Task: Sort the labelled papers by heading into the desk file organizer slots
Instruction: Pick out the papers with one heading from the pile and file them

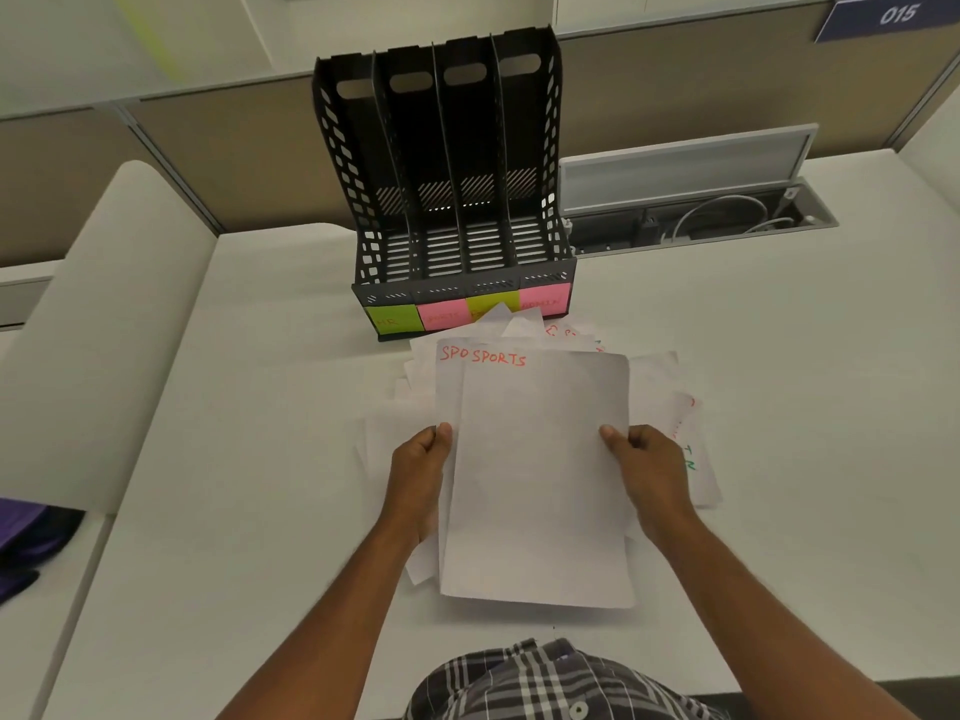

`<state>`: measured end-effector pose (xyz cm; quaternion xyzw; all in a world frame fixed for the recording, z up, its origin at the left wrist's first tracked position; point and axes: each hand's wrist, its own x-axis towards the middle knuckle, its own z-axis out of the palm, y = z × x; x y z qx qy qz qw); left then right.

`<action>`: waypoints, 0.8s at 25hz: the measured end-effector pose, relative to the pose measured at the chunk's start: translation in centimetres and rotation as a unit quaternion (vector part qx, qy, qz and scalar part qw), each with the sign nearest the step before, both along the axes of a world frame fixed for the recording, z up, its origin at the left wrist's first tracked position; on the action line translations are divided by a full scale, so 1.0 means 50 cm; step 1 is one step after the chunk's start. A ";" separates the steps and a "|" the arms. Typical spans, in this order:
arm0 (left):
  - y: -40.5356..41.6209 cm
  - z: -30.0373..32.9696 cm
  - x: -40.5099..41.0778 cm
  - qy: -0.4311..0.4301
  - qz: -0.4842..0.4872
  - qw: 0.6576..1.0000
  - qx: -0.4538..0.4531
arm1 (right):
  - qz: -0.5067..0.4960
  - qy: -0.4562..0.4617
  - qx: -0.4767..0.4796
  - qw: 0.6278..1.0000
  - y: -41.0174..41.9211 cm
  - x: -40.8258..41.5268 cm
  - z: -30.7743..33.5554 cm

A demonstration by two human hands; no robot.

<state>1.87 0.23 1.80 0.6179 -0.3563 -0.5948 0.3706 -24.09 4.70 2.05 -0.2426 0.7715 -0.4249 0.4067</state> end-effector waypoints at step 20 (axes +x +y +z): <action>-0.002 0.017 0.066 0.054 0.075 0.994 -0.051 | 0.030 -0.055 -0.073 0.995 0.034 0.002 0.002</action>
